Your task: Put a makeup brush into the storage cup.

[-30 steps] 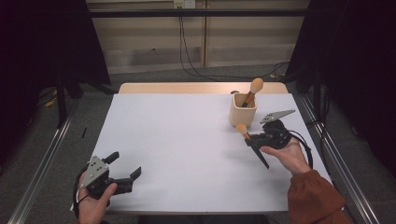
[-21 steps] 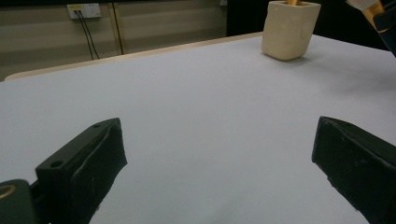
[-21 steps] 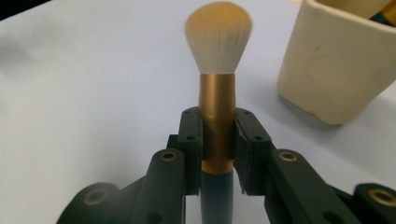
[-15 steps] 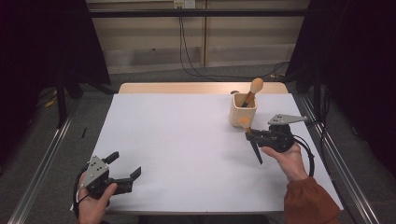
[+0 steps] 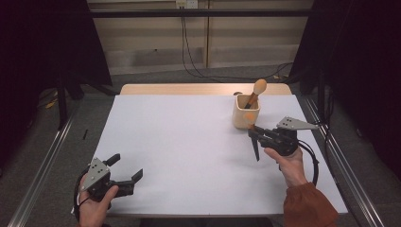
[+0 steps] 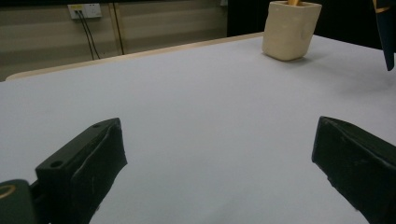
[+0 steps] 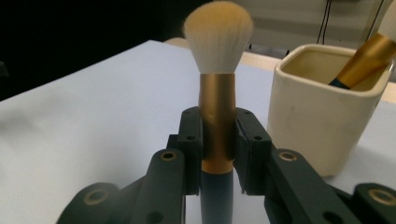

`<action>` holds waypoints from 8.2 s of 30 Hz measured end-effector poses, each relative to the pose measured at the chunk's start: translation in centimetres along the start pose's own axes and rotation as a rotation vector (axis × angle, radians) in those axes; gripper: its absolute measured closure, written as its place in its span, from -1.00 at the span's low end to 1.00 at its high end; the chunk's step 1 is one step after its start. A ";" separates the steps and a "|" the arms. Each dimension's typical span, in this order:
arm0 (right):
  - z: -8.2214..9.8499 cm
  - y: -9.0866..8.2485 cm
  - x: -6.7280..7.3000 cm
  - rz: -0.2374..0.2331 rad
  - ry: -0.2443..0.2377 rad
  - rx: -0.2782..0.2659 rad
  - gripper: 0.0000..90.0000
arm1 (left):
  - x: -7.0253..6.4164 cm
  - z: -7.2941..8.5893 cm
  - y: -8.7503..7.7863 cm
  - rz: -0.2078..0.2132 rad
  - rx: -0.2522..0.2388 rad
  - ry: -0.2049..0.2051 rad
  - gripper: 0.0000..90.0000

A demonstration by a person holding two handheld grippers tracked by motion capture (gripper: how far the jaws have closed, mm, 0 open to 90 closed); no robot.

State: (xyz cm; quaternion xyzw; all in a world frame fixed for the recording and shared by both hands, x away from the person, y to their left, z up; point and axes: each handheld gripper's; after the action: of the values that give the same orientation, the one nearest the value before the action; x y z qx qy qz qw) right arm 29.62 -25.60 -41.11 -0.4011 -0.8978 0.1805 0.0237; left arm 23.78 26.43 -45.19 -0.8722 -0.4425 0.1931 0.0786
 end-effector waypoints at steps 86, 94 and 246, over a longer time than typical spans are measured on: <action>-10.3 4.3 -8.0 0.235 -0.020 -0.214 0.65 | -0.1 0.0 0.2 0.024 -0.020 -0.022 -0.94; -9.6 5.3 -8.5 0.239 -0.013 -0.217 0.65 | -0.1 0.0 0.2 0.022 -0.019 -0.024 -0.94; 0.1 4.4 -5.4 0.262 0.064 0.003 -0.96 | -0.1 -0.2 0.5 0.019 -0.020 -0.014 -0.94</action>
State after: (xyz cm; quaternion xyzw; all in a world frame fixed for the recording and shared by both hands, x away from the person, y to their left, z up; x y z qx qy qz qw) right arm 36.33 -26.86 -42.17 -0.5207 -0.8361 0.1704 0.0293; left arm 24.12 26.07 -45.15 -0.8757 -0.4368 0.1953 0.0650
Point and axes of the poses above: each handheld gripper's, and its own axes: y roughly forward along the jaws, z roughly out of its underside, x roughly to its left, and after that the axes turned 15 degrees about -y, right-handed
